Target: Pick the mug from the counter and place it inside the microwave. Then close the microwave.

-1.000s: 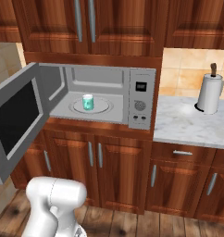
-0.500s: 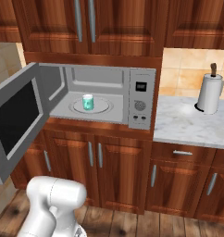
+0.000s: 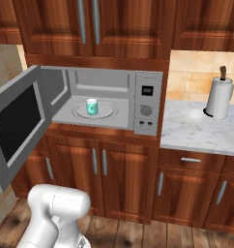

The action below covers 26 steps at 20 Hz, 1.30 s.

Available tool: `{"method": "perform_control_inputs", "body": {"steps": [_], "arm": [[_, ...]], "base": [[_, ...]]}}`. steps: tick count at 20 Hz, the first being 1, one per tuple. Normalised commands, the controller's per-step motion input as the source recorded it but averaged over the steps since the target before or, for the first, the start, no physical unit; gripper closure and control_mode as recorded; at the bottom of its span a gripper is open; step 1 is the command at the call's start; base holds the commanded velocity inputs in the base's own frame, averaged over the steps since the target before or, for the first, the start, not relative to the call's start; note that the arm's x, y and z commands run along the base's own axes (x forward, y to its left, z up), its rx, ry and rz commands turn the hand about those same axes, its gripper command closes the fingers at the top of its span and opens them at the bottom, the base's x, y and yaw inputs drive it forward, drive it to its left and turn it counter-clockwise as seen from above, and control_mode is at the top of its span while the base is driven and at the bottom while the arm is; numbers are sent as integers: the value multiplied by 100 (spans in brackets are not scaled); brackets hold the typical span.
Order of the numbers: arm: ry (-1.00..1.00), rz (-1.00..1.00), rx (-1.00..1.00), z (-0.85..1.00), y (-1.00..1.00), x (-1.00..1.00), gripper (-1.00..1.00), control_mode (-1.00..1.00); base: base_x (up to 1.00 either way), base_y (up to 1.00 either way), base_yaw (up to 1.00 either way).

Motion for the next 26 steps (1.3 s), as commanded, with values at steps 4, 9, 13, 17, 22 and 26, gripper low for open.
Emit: {"method": "perform_control_inputs", "body": {"steps": [4,9,13,17,22,26], "arm": [[0,0,0,-29,21,18,-100,-100],[0,0,0,-30,21,20,-100,-100],[2,0,0,-31,17,30,-100,-100],[0,0,0,-30,23,23,-100,-100],[2,0,0,-27,27,25,-100,-100],[0,-6,0,-14,4,28,-100,-100]], "base": [[0,0,0],[0,0,0],[0,0,0],[0,0,0],[0,0,0],[0,0,0]]}}
